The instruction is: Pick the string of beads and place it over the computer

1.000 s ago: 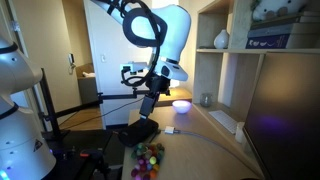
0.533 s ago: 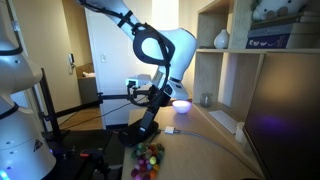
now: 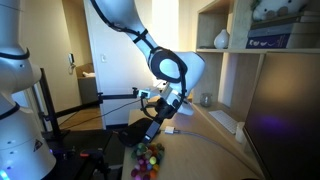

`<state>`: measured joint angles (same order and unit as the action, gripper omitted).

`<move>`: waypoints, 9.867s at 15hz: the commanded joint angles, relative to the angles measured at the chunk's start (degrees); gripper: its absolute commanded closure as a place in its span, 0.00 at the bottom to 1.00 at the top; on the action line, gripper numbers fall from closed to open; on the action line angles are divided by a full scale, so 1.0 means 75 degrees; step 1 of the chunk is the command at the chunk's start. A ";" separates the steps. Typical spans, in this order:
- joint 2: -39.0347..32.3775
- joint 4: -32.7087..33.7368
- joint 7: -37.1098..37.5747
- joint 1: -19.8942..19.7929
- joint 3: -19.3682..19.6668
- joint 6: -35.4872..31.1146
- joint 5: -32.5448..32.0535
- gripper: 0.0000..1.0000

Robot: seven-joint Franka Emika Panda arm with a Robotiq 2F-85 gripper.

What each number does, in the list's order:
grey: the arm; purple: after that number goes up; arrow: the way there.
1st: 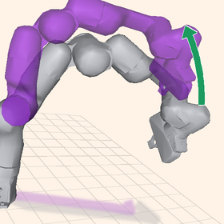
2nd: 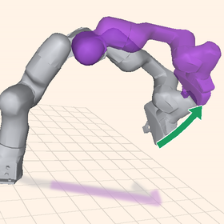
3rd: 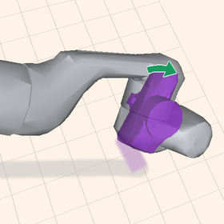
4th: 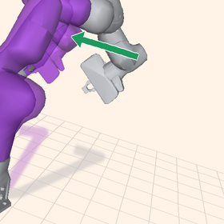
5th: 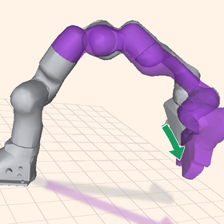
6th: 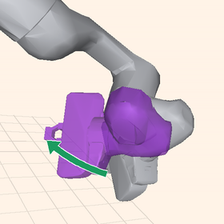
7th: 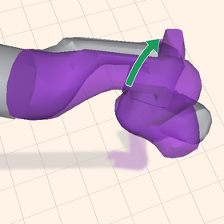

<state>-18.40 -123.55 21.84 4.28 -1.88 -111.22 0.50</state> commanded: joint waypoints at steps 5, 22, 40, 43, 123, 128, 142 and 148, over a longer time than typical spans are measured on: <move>-0.1435 0.1359 0.0942 0.0536 0.0188 0.0740 -0.0206 0.00; -0.2443 0.1158 0.0977 0.0925 0.0583 -0.0777 -0.0805 0.00; -0.2980 0.1299 0.1186 0.1535 0.0498 -0.0650 -0.0813 0.00; -0.3070 0.1348 0.1040 0.1574 0.0448 -0.0683 -0.0758 0.28; 0.0149 -0.2802 -0.1314 -0.0092 -0.1375 -0.5935 0.0523 0.00; -0.0151 -0.2683 -0.2640 -0.0451 -0.1869 -0.5923 0.2931 0.00; -0.0123 -0.3574 -0.3910 -0.0893 -0.2949 -0.7912 0.5089 0.00; -0.0245 -0.3448 -0.3636 -0.0617 -0.2668 -0.7980 0.4828 0.00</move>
<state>-19.34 -150.34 -7.48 -2.39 -23.98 -170.56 38.67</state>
